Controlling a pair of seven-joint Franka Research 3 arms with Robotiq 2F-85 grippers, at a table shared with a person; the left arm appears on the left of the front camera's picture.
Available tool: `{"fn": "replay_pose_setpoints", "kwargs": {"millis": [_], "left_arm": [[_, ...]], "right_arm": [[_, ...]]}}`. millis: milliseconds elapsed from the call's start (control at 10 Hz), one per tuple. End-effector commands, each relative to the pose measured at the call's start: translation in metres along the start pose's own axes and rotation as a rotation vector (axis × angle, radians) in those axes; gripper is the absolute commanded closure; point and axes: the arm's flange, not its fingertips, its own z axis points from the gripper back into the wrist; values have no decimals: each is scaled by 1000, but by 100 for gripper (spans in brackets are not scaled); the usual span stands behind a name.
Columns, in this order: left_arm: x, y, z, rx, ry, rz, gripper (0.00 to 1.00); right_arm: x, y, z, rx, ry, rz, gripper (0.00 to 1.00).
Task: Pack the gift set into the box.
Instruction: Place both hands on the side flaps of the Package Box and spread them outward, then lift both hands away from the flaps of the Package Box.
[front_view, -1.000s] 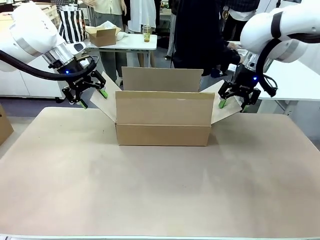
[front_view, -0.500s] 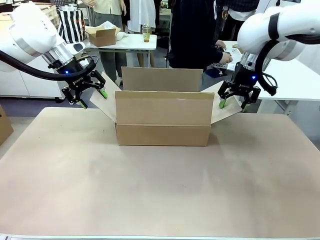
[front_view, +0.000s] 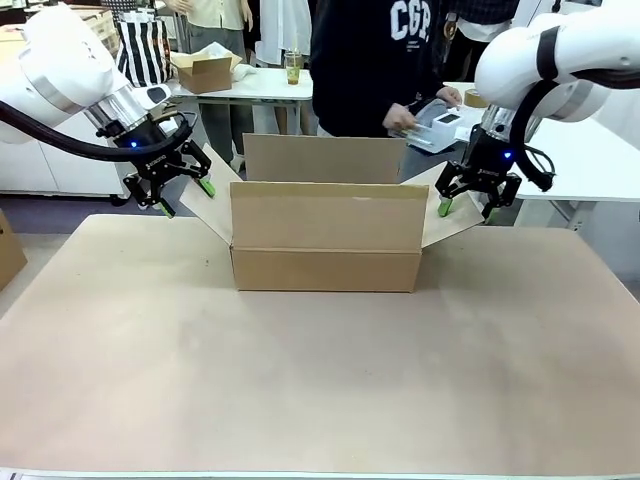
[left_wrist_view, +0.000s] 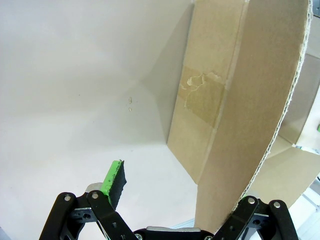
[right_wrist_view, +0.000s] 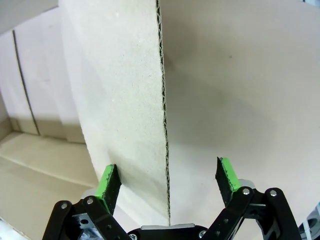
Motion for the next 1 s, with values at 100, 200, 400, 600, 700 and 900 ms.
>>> {"fn": "replay_pose_setpoints", "kwargs": {"millis": [100,200,400,600,700,900], "left_arm": [[-1,1,2,15,-5,3,0],[-1,1,2,15,-5,3,0],[-1,1,2,15,-5,3,0],[-1,1,2,15,-5,3,0],[-1,1,2,15,-5,3,0],[-1,1,2,15,-5,3,0]], "right_arm": [[1,3,4,-28,-10,-17,0],[1,3,4,-28,-10,-17,0],[1,3,4,-28,-10,-17,0],[1,3,4,-28,-10,-17,0],[1,3,4,-28,-10,-17,0],[1,3,4,-28,-10,-17,0]]}}
